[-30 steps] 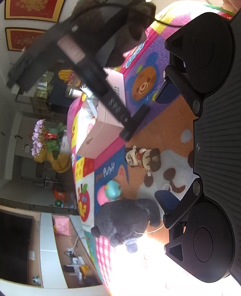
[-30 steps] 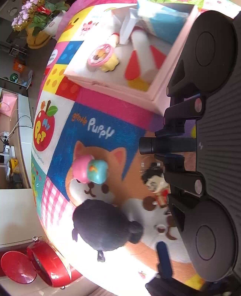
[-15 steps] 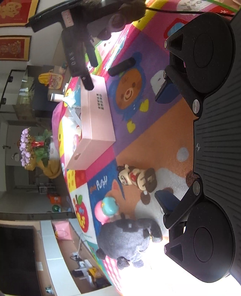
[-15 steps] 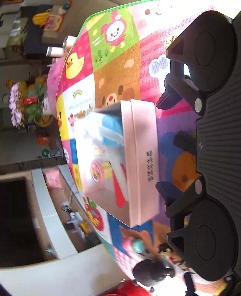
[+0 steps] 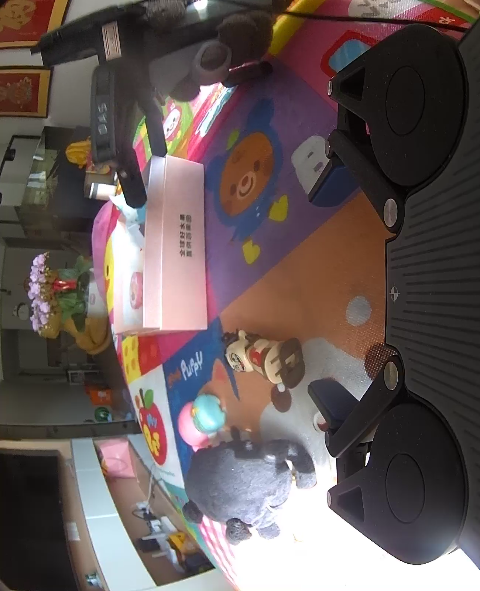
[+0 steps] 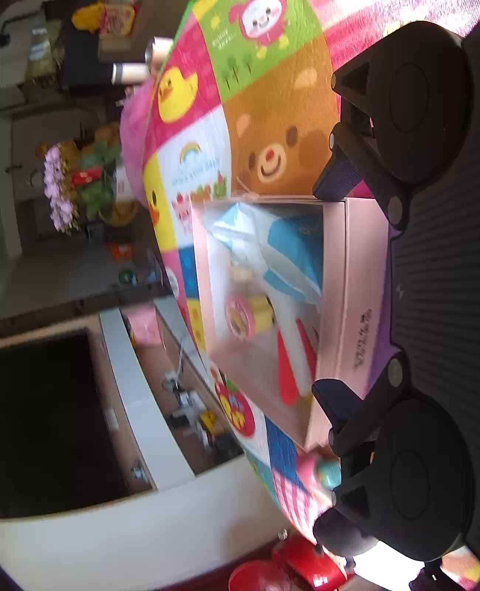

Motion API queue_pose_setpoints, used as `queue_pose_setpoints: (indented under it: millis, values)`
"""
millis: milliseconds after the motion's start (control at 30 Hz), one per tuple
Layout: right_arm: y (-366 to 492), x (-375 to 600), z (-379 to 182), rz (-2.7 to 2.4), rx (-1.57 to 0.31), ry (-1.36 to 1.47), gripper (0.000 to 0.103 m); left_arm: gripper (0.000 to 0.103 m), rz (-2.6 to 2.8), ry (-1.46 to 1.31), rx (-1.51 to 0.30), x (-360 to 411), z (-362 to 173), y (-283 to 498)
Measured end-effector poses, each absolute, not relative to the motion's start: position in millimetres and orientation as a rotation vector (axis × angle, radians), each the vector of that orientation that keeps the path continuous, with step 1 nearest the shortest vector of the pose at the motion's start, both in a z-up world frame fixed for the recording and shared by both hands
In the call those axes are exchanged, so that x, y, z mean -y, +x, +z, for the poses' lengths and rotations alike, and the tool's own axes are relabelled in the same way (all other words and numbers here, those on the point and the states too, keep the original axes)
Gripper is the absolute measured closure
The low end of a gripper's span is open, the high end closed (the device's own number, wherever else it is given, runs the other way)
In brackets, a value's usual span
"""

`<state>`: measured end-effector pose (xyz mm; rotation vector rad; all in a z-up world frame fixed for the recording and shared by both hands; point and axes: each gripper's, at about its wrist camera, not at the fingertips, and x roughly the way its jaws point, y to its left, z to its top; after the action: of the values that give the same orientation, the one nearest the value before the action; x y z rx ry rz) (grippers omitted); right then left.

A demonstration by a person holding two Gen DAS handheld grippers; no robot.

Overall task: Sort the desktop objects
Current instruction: 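Carry the black cylinder with the right tool and set it on the mat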

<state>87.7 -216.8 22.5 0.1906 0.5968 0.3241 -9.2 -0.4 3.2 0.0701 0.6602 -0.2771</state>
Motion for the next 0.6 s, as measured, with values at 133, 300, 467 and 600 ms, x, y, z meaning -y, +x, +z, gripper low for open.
queue_pose_setpoints:
  millis: [133,300,467,600]
  values:
    - [54.0,240.7,38.0,0.413,-0.579,0.267,0.000,0.001,-0.273,0.074,-0.657,0.7,3.2,-10.6]
    - [9.8,289.2,36.9,0.209,-0.538,0.219,0.000,0.001,-0.276,0.064,-0.662,0.1,2.6,-8.7]
    - [-22.1,315.5,9.4,0.040,-0.578,0.152,0.020,0.001,-0.274,0.055,-0.670,-1.4,2.5,-7.9]
    - [-34.0,328.1,-11.9,0.064,-0.668,0.285,0.042,0.000,-0.270,0.055,-0.669,-1.4,2.7,-8.1]
